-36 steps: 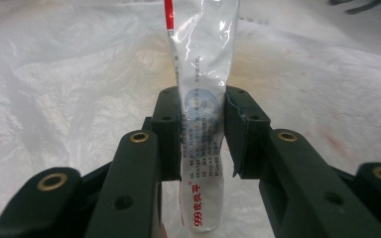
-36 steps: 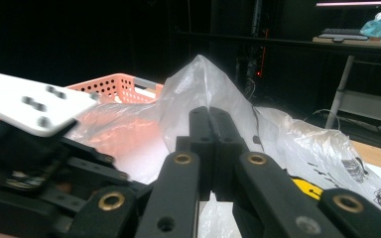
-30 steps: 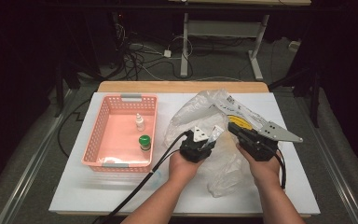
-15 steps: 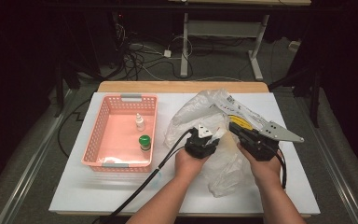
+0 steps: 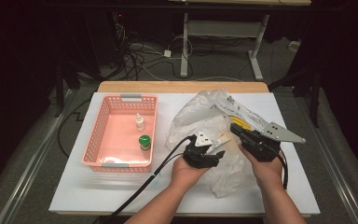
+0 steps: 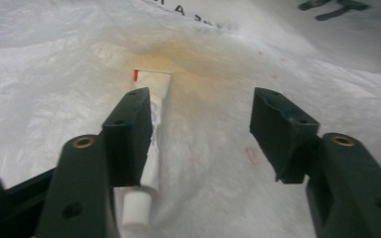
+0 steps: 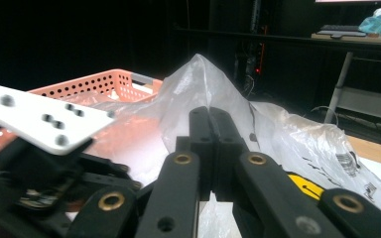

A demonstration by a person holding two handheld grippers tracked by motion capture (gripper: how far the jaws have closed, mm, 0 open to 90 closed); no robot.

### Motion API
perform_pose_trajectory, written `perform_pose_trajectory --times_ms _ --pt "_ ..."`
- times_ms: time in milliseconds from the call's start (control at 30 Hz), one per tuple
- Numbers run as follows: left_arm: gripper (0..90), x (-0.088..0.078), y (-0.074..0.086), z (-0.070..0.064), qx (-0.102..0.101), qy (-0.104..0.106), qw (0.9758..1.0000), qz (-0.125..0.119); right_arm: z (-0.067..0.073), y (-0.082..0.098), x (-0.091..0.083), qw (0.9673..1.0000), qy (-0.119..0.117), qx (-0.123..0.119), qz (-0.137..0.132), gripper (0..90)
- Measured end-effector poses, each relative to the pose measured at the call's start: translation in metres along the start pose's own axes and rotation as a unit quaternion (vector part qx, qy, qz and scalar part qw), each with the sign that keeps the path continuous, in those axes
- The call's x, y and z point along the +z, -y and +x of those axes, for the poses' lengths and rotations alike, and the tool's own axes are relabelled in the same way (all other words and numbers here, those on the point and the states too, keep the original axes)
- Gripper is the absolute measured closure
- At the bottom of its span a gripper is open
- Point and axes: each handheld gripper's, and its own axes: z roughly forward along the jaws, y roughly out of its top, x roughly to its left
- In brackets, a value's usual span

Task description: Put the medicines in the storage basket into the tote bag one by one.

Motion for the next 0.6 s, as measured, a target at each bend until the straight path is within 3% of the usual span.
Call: perform_pose_trajectory --times_ms 400,600 --pt "22.3 -0.035 0.022 -0.005 -0.002 0.019 0.9998 0.004 0.001 0.001 -0.002 1.0 0.002 0.0 0.005 90.0" --pt "9.9 -0.052 0.031 -0.01 0.001 0.009 1.0 0.001 0.001 0.001 -0.002 1.0 0.002 -0.004 0.003 90.0"
